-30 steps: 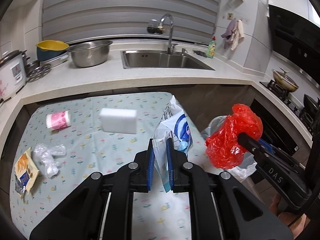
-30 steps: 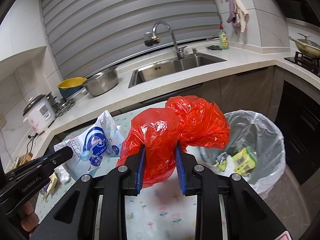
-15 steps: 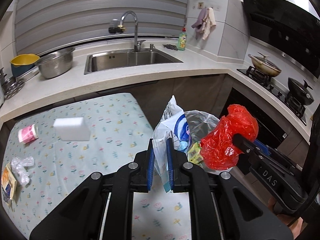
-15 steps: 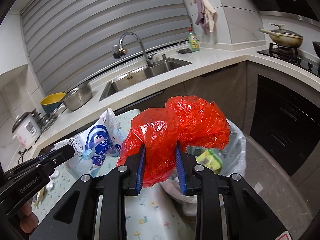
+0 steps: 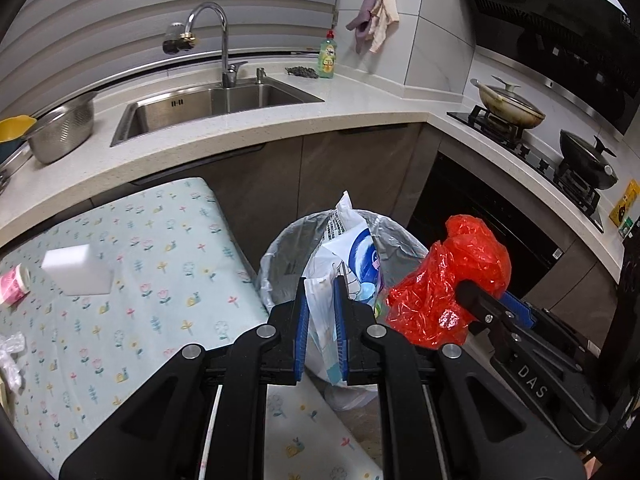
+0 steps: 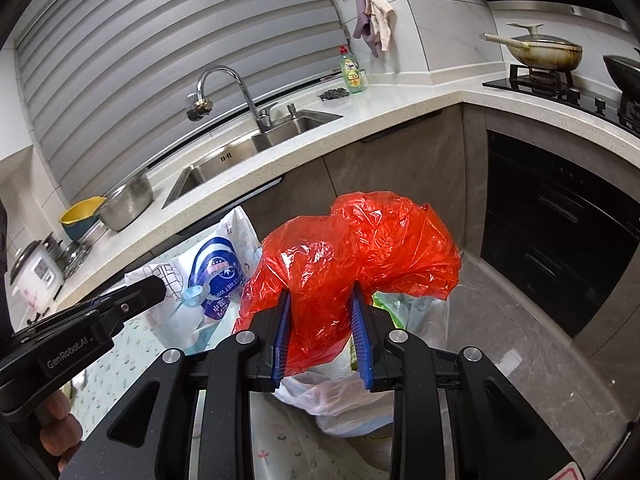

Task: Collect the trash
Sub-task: 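Carry the red bag and blue-white packet over the bin and release both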

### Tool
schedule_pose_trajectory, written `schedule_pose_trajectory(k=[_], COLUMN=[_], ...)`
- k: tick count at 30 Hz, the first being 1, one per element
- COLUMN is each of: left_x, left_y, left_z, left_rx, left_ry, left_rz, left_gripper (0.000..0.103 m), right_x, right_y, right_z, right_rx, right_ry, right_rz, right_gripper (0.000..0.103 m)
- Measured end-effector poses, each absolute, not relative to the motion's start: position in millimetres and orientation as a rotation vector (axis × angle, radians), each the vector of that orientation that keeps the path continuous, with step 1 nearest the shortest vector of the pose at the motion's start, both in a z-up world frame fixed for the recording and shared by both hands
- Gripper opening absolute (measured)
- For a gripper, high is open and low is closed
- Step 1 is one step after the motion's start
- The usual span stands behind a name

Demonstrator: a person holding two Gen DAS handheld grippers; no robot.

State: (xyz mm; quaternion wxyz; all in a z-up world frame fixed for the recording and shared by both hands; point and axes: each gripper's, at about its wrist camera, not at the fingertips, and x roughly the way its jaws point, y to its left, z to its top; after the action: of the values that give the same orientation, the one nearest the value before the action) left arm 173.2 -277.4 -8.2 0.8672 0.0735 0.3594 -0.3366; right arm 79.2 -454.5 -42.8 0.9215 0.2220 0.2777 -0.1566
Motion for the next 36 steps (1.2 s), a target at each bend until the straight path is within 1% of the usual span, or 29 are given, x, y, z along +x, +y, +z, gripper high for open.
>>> schedule_pose_trajectory(k=[8,18,20,21,22,23,24,25,26,29,31,36], left_x=[184.3,194.7,197.1,198.5,199.5,200.2,200.9,201.7,202.3,204.2,205.2,207.6], left_y=[-304.1,-312.9,-311.5,-310.3,-308.6,-307.0,-305.1,-303.7,-302.4,-297.2,-293.0,-281.4], left_z=[-23.7,-35.7,-37.8,-38.5,-38.4,-37.9,-37.2,-36.5,-35.7,-34.1,-32.3,-27.8], left_rx=[0.17,0.175,0.177,0.178,0.176,0.173,0.17,0.169,0.169,0.166,0.159,0.14], left_ry=[0.787,0.812,0.814,0.813,0.811,0.806,0.799,0.793,0.789,0.78,0.773,0.763], left_rz=[-0.716,-0.689,-0.677,-0.67,-0.662,-0.655,-0.646,-0.641,-0.638,-0.621,-0.605,-0.588], left_gripper=[0.012,0.019,0.021,0.024,0.032,0.036,0.042,0.046,0.048,0.053,0.064,0.064], right_x=[84.4,105.8,110.1,112.6,114.1,116.5,119.0,121.0,122.8,127.1,128.0,128.3], right_y=[-472.2,-476.7,-476.3,-475.8,-475.6,-474.8,-473.7,-471.9,-470.4,-466.0,-463.1,-458.5], right_z=[-59.5,-71.3,-71.8,-71.8,-71.9,-72.0,-72.1,-71.9,-71.6,-69.8,-68.6,-65.6], right_rx=[0.479,0.48,0.478,0.477,0.476,0.475,0.473,0.469,0.465,0.453,0.449,0.447], right_ry=[0.588,0.612,0.613,0.612,0.609,0.608,0.61,0.608,0.606,0.603,0.599,0.601], right_rz=[-0.339,-0.32,-0.314,-0.312,-0.311,-0.308,-0.307,-0.306,-0.306,-0.299,-0.3,-0.299], right_gripper=[0.026,0.026,0.029,0.03,0.03,0.033,0.034,0.037,0.043,0.051,0.054,0.055])
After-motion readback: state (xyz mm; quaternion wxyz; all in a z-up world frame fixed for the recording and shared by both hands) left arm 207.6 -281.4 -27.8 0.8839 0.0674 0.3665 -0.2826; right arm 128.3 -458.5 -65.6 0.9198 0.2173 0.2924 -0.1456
